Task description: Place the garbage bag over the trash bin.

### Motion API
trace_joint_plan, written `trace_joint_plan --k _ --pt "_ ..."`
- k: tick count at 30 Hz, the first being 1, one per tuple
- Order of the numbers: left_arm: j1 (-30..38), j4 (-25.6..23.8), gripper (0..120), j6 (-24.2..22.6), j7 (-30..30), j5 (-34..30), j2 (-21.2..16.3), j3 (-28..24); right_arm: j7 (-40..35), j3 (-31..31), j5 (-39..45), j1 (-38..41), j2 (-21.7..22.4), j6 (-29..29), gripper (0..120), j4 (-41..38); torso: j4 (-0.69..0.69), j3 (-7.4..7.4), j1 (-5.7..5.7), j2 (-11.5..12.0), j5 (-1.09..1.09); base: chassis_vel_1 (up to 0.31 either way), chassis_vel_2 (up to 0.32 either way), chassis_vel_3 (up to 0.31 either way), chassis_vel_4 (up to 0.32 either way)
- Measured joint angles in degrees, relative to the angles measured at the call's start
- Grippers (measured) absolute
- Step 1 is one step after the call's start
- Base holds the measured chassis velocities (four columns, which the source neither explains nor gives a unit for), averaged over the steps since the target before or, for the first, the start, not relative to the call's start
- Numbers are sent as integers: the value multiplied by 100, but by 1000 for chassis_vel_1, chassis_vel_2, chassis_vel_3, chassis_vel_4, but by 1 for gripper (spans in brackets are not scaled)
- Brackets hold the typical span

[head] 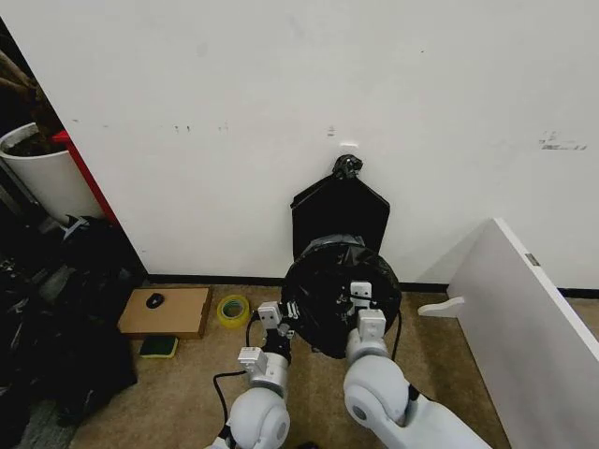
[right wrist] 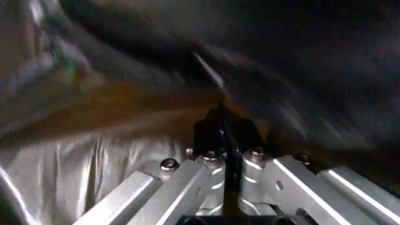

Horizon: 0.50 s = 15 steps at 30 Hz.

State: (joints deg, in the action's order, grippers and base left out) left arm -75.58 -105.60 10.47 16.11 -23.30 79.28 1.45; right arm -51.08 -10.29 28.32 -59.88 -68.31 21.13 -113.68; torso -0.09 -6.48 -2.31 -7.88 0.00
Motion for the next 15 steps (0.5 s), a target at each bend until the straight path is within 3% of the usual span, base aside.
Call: trace_joint_plan --k 15 --pt "-102 -16 0 193 -222 204 -20 -87 -67 -128 -14 560 -422 290 0 1064 0 0 0 0 1 0 0 0 0"
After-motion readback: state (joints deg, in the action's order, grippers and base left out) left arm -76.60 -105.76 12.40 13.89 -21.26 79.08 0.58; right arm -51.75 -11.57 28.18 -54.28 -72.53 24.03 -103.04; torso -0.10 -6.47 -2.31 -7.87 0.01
